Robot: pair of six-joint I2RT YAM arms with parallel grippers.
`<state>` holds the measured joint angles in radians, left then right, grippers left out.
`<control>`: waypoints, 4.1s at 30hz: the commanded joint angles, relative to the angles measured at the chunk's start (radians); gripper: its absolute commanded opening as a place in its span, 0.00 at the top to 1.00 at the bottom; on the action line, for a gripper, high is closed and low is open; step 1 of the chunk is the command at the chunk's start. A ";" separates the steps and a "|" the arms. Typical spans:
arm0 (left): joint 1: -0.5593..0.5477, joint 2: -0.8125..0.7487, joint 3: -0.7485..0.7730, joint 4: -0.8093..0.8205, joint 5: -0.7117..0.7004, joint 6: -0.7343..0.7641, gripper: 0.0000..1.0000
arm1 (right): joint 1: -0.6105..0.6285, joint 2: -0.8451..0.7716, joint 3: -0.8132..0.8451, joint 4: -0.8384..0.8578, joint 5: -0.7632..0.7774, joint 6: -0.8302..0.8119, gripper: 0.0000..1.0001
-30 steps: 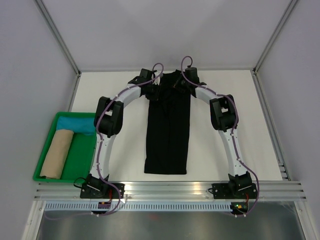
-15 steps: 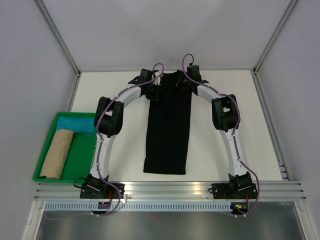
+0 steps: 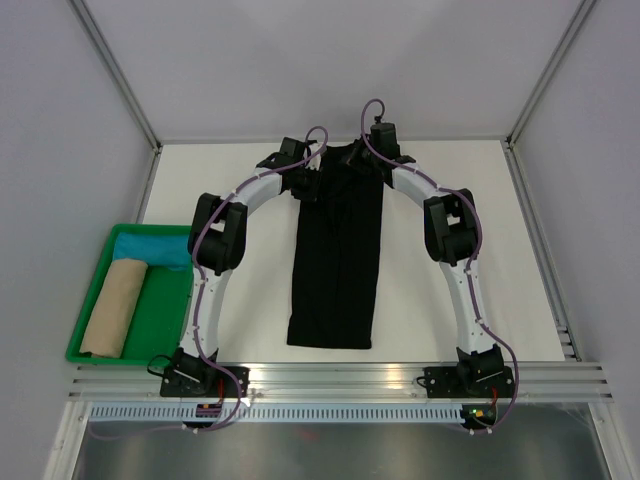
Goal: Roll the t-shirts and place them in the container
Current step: Fold the tshirt, then roll the tshirt
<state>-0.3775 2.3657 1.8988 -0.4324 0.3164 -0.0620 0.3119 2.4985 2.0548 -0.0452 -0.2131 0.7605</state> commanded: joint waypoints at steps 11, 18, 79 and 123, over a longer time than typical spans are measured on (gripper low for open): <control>-0.011 -0.196 -0.017 -0.034 0.019 0.139 0.58 | -0.042 0.008 0.048 -0.101 -0.023 -0.073 1.00; -0.023 -0.431 -0.027 -0.132 0.033 0.166 0.40 | -0.048 -0.322 -0.027 -0.205 -0.042 -0.272 0.92; -0.520 -1.206 -1.417 0.020 0.173 1.263 0.46 | 0.857 -1.462 -1.628 -0.174 -0.017 -1.422 0.50; -0.531 -1.054 -1.281 -0.058 0.153 1.210 0.98 | 0.862 -1.394 -1.584 -0.318 -0.015 -1.452 1.00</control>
<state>-0.9054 1.2896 0.5755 -0.5129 0.4549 1.2819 1.1698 1.1202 0.4438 -0.3347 -0.2024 -0.7025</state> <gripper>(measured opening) 0.037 0.012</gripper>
